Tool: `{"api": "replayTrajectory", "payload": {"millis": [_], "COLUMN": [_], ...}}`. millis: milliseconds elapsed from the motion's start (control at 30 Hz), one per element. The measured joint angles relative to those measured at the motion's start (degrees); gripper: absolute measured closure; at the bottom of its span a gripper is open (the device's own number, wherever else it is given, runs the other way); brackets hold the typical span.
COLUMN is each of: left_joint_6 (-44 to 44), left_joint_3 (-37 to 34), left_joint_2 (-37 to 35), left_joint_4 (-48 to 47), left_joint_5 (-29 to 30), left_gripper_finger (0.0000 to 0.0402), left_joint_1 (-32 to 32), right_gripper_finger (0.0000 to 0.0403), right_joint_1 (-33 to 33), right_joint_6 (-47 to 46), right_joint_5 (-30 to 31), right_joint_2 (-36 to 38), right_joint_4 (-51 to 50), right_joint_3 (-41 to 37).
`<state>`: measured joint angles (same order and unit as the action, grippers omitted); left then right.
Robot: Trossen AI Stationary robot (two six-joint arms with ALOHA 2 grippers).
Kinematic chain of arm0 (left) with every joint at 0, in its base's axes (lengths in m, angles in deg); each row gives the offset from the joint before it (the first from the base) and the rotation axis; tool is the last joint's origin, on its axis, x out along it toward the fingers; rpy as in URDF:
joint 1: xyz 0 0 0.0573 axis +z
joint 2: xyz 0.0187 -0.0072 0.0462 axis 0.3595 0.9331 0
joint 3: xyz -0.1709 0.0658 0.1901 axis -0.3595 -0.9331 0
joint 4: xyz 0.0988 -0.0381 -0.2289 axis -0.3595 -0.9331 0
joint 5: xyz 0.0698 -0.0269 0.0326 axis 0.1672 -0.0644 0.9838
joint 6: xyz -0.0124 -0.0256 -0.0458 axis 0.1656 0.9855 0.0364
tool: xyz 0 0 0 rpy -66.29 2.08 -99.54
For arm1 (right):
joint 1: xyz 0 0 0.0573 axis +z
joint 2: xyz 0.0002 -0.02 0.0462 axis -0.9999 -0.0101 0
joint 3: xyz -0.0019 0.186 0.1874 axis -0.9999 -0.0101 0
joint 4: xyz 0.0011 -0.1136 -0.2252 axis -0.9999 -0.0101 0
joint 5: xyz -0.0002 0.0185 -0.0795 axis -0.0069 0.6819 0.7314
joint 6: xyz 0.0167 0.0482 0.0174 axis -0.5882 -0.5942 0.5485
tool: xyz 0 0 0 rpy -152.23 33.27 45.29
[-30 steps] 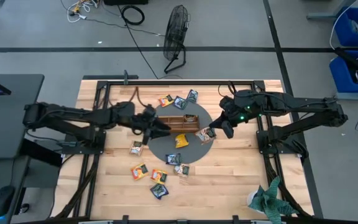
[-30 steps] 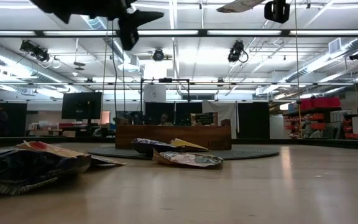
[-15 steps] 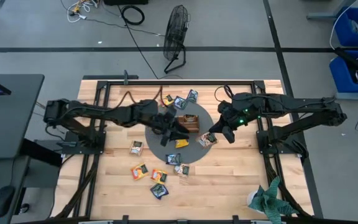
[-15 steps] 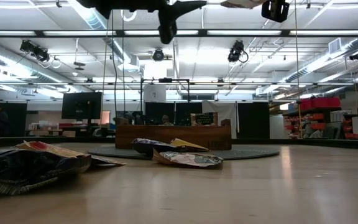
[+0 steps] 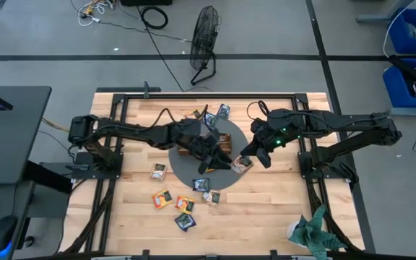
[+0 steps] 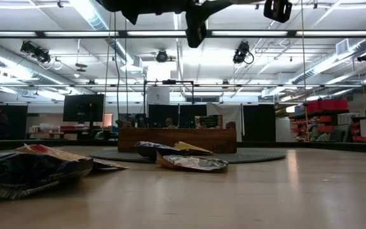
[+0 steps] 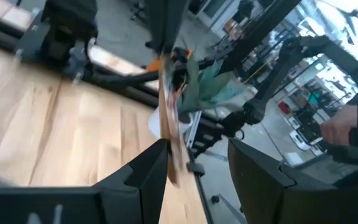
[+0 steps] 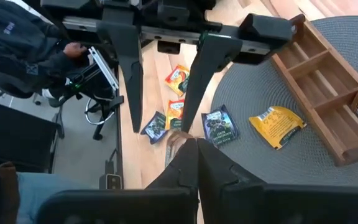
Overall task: Pick & Place Tea
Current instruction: Put the brown tea bag into the right section of the wooden organizer
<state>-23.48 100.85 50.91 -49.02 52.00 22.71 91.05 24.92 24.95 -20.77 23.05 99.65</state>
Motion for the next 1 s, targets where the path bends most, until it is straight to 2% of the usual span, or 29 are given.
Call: {"api": "replayTrajectory", "payload": {"millis": [767, 867, 1000], "left_joint_6": [-2.3, -2.3, -2.3], "left_joint_3": [0.0, 0.0, -0.1], "left_joint_2": [0.2, 0.2, 0.2], "left_joint_4": [-1.0, -1.1, -1.2], "left_joint_5": [1.1, 1.0, 0.3], "left_gripper_finger": [0.0229, 0.0244, 0.03], "left_joint_1": [-0.2, -0.2, -0.2], "right_gripper_finger": [0.0403, 0.0403, 0.0403], "right_joint_1": [1.5, 1.5, 1.5], "right_joint_6": [-1.0, -1.2, -1.3], "right_joint_5": [0.1, 0.1, 0.1], "right_joint_2": [-0.4, -0.8, -1.2], "right_joint_4": [5.0, 5.1, 5.4], "right_joint_3": [0.0, 0.0, 0.0]}}
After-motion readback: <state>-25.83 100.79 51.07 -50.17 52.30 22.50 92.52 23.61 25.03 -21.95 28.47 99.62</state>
